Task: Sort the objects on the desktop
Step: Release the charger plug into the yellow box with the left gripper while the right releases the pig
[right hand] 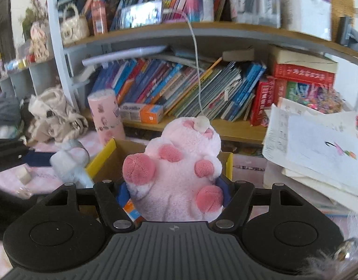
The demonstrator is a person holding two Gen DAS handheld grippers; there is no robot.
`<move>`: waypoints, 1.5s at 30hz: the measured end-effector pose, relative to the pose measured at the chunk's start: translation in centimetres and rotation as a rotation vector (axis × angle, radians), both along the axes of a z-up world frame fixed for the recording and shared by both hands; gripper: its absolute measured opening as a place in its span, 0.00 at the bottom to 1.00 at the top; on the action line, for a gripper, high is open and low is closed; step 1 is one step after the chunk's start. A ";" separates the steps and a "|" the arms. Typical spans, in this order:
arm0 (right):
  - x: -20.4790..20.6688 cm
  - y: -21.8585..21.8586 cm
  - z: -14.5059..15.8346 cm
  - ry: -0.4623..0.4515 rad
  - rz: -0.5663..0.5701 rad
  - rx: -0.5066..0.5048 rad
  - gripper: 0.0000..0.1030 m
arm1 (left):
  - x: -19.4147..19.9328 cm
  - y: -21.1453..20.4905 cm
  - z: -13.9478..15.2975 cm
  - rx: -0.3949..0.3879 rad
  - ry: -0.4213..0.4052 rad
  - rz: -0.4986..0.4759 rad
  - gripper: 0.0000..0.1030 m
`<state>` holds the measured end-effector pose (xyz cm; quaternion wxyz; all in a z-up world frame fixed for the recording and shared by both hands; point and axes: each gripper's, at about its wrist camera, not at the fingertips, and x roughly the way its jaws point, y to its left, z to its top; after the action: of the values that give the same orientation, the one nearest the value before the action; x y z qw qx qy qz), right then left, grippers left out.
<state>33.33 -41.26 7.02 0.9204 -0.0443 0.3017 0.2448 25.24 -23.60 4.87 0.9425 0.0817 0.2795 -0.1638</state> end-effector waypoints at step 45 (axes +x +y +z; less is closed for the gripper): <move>12.1 5.5 -8.5 0.457 0.085 0.001 0.79 | 3.9 -1.1 -5.0 0.036 0.177 0.004 0.74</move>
<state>45.45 -35.81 -1.46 0.8170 0.0002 0.4999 0.2874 29.14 -24.68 -0.18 0.9129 0.0831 0.3647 -0.1633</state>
